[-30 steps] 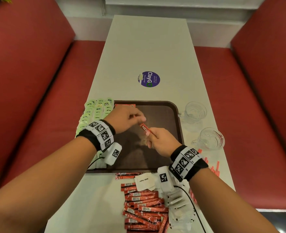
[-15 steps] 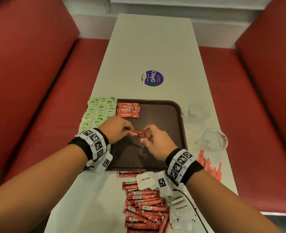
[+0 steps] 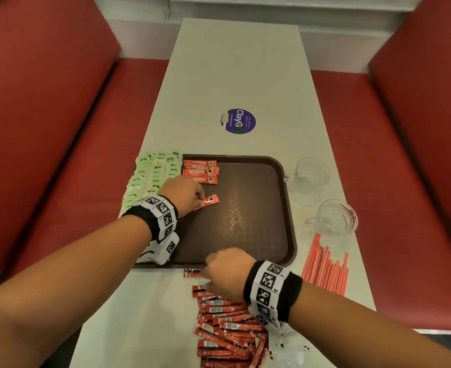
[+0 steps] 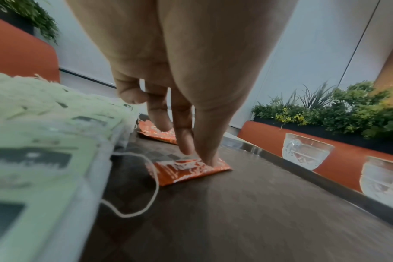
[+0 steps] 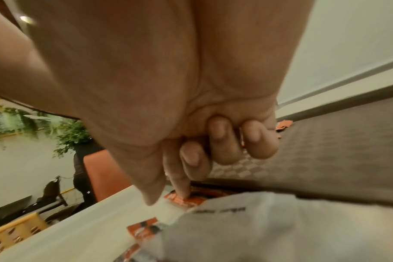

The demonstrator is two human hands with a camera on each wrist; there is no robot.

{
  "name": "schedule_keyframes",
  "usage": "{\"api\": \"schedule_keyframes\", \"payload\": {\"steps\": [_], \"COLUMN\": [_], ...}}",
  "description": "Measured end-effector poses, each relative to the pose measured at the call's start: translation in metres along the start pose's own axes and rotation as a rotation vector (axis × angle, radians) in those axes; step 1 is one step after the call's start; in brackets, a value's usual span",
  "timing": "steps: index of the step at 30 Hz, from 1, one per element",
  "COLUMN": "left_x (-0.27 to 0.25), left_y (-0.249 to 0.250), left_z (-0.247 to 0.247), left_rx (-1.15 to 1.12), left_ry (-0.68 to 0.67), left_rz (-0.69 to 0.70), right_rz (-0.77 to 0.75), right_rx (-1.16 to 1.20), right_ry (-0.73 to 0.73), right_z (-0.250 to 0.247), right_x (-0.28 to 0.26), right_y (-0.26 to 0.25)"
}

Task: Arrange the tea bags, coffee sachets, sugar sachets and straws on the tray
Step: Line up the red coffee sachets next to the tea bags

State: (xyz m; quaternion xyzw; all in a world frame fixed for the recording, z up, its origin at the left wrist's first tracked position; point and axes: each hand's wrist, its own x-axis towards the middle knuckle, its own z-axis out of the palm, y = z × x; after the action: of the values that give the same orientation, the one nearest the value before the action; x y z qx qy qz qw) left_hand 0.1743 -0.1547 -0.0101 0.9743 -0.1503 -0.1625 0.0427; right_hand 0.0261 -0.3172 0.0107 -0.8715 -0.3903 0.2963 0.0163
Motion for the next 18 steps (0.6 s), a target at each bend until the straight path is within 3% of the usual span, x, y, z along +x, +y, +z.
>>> {"api": "schedule_keyframes", "payload": {"steps": [4,13,18], "left_x": [0.006,0.036,0.03], "left_y": [0.002,0.002,0.004], "left_z": [-0.001,-0.018,-0.017], "left_rx": [0.034,0.084,0.067], "left_ry": [-0.067,-0.046,0.051], "left_rz": [-0.017,-0.066,-0.071], "right_rz": [0.026,0.028,0.07], "right_rx": [-0.07,-0.087,-0.11], "right_ry": [-0.025,-0.002,-0.021], "right_z": [0.008,0.006,0.008], "right_x": [-0.003,-0.007,-0.01], "right_y": [-0.01,-0.013,-0.016]}}
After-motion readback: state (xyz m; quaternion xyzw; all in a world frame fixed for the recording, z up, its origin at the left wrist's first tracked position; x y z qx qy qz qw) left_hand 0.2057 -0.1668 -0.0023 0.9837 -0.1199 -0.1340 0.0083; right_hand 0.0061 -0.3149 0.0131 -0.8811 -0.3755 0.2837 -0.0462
